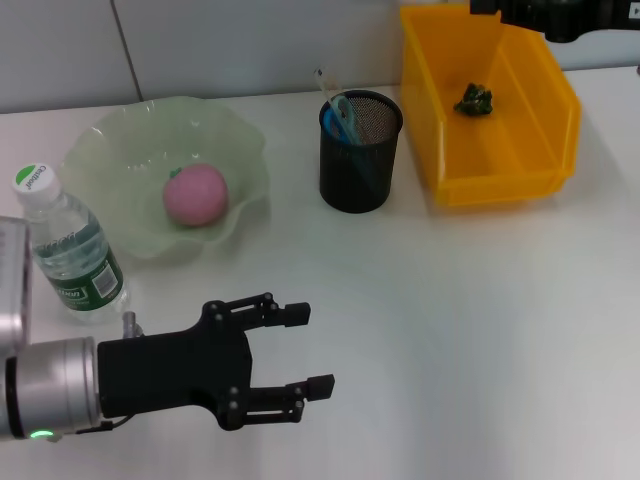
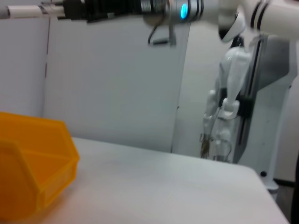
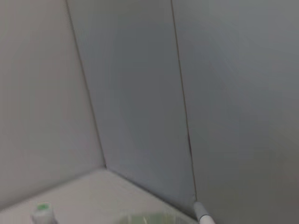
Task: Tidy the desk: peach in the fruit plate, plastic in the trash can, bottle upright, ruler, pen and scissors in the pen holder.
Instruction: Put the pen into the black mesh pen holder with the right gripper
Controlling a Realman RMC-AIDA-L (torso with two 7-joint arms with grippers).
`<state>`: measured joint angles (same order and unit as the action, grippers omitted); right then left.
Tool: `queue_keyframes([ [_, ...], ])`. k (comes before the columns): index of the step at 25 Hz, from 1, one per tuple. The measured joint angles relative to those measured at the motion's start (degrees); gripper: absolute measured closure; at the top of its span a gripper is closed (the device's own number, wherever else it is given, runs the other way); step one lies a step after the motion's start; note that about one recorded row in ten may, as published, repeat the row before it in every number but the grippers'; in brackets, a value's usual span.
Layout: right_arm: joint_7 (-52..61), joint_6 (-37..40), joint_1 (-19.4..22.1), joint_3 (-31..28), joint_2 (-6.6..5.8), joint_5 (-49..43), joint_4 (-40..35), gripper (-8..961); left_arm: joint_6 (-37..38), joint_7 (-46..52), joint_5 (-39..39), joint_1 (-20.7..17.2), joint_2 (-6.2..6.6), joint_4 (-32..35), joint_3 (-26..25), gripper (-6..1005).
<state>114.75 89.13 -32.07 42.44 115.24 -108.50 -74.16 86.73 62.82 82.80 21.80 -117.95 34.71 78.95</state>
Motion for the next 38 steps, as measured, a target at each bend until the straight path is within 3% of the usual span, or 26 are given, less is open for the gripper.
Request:
queue_keyframes([
  [3,7.2,3.2,-2.9,0.0,-1.01,-6.9,-5.1,756,-0.5,-0.6,0.1,-0.2,-0.24,0.0,-0.1,208],
  [4,12.0,5.8,-5.3,-0.1,-2.03,-11.3,-7.6,755,-0.5,-0.6,0.1,-0.2,-0.26,0.0,-0.2,208],
  [5,12.0,5.8,-5.3,-0.1,-2.03,-11.3,-7.6,754,-0.5,-0.6,0.0,-0.3,-0.29,0.0,-0.4,208],
  [7,17.6,10.9,-10.2,-1.1,-3.73,-18.6,-8.8,752,-0.3,-0.6,-0.2,-0.5,-0.3,-0.1,-1.6,208],
  [8,17.6,10.9,-10.2,-1.1,-3.73,-18.6,-8.8,751,-0.3,-0.6,-0.2,-0.5,-0.3,-0.1,-1.6,208],
  [9,19.7,14.1,-13.7,-1.8,-4.55,-23.5,-8.5,750,-0.2,-0.6,-0.2,-0.6,-0.31,-0.1,-2.0,208],
  [10,19.7,14.1,-13.7,-1.8,-4.55,-23.5,-8.5,748,-0.2,-0.6,-0.2,-0.6,-0.31,-0.1,-2.0,208],
  [12,21.2,16.3,-18.3,-1.7,-5.06,-30.6,-7.1,746,0.0,-0.6,-0.2,-0.7,-0.35,-0.3,-3.3,208],
  [17,21.5,17.4,-23.5,-0.2,-5.12,-39.4,-4.0,741,0.1,-0.4,-0.2,-0.8,-0.43,-0.4,-3.9,207],
  [22,21.6,15.6,-26.1,3.4,-4.96,-42.6,0.1,735,0.4,-0.2,-0.2,-0.8,-0.43,-0.4,-4.4,207],
  [33,21.7,7.9,-31.2,9.0,-4.53,-45.4,12.6,723,1.2,-0.4,-0.3,-0.9,-0.52,-0.5,-5.7,207],
  [38,21.7,6.5,-32.0,10.2,-4.5,-45.4,14.8,718,1.3,-0.3,-0.3,-1.0,-0.52,-0.5,-5.8,207],
])
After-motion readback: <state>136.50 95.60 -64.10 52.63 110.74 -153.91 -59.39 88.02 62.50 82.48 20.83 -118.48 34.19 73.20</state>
